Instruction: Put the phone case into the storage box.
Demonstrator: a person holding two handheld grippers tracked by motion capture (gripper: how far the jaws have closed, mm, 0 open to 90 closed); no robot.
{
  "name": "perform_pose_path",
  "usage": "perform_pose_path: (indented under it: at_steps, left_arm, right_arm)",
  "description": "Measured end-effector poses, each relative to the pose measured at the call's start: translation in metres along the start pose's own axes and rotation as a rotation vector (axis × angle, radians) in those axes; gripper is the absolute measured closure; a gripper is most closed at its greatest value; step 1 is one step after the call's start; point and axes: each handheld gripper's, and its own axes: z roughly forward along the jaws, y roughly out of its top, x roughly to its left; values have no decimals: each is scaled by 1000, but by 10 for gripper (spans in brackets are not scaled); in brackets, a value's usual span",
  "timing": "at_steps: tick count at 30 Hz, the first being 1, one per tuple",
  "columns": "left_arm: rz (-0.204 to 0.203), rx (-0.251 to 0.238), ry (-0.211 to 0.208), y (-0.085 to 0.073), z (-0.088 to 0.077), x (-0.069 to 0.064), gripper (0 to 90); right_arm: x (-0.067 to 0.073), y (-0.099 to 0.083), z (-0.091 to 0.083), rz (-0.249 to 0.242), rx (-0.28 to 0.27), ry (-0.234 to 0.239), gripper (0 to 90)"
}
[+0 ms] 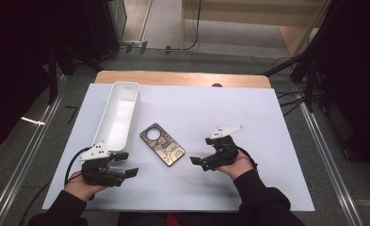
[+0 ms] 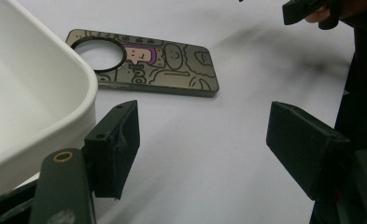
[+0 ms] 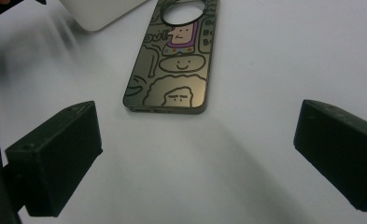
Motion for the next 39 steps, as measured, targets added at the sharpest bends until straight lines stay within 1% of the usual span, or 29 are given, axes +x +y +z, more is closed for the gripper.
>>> perform_pose_path:
  at_steps: [5, 9, 14, 17, 22, 23, 25, 28, 32, 39]
  left_arm:
    - [-1, -2, -1, 0, 0, 0, 254]
    - [-3, 0, -3, 0, 1, 1, 254]
    - [-7, 0, -4, 0, 0, 2, 254]
    - [-9, -4, -5, 0, 0, 2, 254]
    - [-15, -3, -2, -1, 1, 3, 254]
    - [-15, -3, -2, -1, 1, 3, 254]
    - [-10, -2, -5, -1, 1, 3, 254]
    - [-9, -2, -7, -1, 1, 3, 254]
    - [-14, -5, -6, -1, 1, 3, 254]
    - [-13, -6, -7, -1, 1, 3, 254]
  right_arm:
    - [2, 3, 5, 5, 8, -12, 1]
    - [2, 7, 8, 27, 6, -10, 2]
    - [3, 13, 14, 2, 19, -34, 2]
    - [3, 18, 18, 6, 23, -47, 1]
    - [5, 24, 24, 10, 28, -51, 1]
    - [6, 26, 25, 3, 27, -54, 2]
    - [7, 29, 27, 12, 19, -49, 1]
    - [8, 34, 30, 13, 21, -48, 2]
    - [9, 40, 34, 17, 10, -46, 2]
    - [12, 48, 46, 17, 18, -46, 2]
